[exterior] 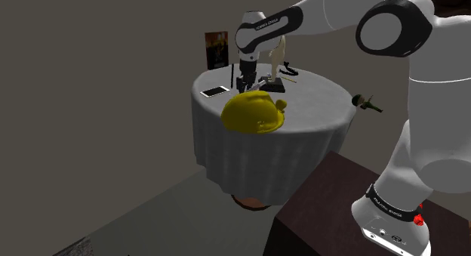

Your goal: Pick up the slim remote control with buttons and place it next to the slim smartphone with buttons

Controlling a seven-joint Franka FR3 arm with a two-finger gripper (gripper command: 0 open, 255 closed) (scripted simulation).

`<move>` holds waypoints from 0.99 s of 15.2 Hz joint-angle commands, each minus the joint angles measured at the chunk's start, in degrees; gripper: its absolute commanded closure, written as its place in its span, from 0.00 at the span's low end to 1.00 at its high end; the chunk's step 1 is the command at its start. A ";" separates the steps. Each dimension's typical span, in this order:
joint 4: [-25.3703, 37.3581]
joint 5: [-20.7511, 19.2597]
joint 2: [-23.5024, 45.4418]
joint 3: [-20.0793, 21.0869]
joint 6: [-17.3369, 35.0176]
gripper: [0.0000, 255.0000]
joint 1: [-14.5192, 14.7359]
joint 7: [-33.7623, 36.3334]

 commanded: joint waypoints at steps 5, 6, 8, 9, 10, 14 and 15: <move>-2.15 0.94 1.96 0.49 3.74 1.00 -0.13 -0.62; -2.47 1.09 2.28 0.56 4.36 1.00 -0.16 -0.73; -3.08 1.42 2.95 0.70 5.59 1.00 -0.23 -0.95; -3.34 1.57 3.27 0.77 6.15 1.00 -0.27 -1.05; -3.34 1.58 3.27 0.76 6.14 1.00 -0.26 -1.06; -3.34 1.58 3.27 0.75 6.14 1.00 -0.25 -1.06; -3.34 1.57 3.27 0.77 6.14 1.00 -0.26 -1.05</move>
